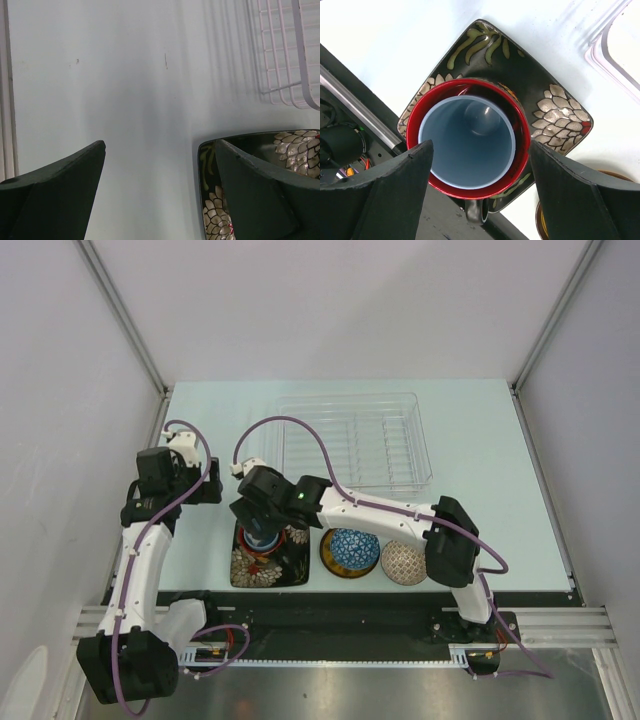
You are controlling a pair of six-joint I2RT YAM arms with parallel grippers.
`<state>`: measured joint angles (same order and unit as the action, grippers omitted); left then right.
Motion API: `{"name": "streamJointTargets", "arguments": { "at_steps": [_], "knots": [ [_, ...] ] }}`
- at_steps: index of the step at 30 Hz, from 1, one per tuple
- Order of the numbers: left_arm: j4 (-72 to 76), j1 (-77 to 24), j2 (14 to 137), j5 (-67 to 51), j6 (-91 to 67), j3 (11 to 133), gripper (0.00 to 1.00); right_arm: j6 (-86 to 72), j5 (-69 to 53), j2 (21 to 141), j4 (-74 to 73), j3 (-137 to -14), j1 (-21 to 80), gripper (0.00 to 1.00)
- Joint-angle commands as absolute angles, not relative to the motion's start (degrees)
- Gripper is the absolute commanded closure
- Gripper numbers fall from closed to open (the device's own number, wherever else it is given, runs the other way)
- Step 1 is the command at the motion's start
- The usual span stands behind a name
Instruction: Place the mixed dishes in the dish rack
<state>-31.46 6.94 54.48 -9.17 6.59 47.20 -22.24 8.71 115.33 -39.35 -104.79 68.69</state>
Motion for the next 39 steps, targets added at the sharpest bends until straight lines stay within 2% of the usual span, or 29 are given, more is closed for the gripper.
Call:
{"name": "streamJointTargets", "arguments": {
  "at_steps": [1,7,39],
  "knots": [
    [-29.79,7.47,53.79,-9.41,7.47,47.2,0.04,-22.67,6.94,114.52,-39.2,-103.89,68.91,0.18],
    [-29.71,7.56,53.88,-9.32,7.38,47.11,0.04,-22.85,6.68,114.7,-39.11,-104.15,69.52,0.21],
    [-29.09,7.65,53.26,-9.05,7.65,46.14,0.04,-20.13,11.96,117.42,-44.56,-111.36,73.3,0.21]
  ]
}}
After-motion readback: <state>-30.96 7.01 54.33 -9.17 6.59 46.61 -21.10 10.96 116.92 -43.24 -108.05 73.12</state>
